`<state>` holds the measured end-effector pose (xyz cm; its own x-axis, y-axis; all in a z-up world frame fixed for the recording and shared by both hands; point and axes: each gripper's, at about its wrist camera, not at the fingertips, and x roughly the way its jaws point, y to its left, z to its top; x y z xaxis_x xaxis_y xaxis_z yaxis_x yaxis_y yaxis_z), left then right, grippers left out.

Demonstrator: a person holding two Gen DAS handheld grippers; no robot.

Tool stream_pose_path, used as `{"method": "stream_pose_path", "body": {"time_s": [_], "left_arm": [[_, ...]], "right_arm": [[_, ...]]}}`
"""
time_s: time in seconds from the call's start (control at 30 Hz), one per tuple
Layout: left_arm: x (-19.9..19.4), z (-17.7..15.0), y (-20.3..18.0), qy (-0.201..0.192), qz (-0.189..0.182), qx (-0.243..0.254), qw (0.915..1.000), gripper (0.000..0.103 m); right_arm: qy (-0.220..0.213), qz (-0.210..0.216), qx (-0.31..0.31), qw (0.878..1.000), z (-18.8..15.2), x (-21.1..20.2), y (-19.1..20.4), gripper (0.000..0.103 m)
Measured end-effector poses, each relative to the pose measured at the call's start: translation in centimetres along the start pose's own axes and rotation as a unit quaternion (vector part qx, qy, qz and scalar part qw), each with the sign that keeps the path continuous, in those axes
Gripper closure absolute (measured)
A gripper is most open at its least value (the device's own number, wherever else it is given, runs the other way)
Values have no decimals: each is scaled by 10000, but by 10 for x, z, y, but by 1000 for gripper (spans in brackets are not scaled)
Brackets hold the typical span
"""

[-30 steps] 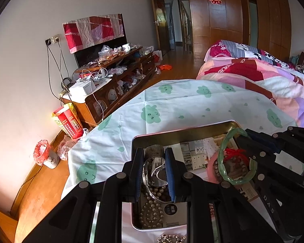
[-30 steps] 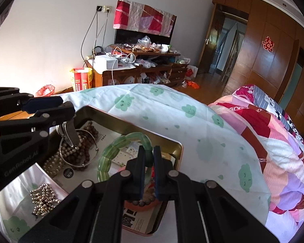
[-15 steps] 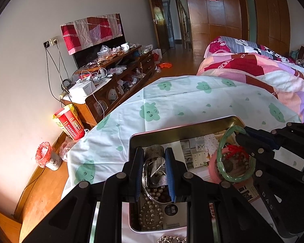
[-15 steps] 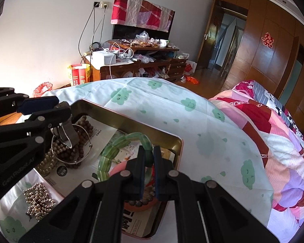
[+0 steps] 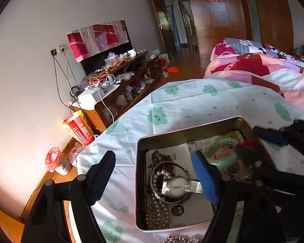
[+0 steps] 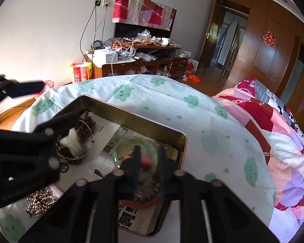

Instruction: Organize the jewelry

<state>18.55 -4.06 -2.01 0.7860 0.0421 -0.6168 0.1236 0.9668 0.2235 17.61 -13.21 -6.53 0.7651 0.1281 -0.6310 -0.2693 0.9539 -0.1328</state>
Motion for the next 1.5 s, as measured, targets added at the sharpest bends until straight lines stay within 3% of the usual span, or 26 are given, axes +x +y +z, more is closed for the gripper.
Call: {"method": "stream_pose_path", "body": {"time_s": [0.03,0.27,0.57,0.77,0.87,1.17,1.5], "left_arm": [[0,0,1,12,9,-2,10000,25],[-1,-4,4,77,125,-9,9999,25],[-18,-25,19,190,331,-188,9991,25],[-47,-62,32,288,432,-451,9976,25],[-55,-78,26,335,448,-371,9977,25],[-49,-106,-6,606,307,-247,9974,25],[-46,-117,-17,666,345,-120,9971,25]], "right_arm": [[-26,-13,20,10000,-1,-1,-1,61],[-59,-184,43,9998,-6,-8,-1,47],[-86,-256,104,9996,-9,-21,-4,46],[-135,-245,198,9994,-25,-48,-8,43],[-159,-296,273,9991,-42,-62,-12,35],[176,-300,597,9976,-97,-74,-21,35],[362,-60,218,9991,-116,-69,12,39]]}}
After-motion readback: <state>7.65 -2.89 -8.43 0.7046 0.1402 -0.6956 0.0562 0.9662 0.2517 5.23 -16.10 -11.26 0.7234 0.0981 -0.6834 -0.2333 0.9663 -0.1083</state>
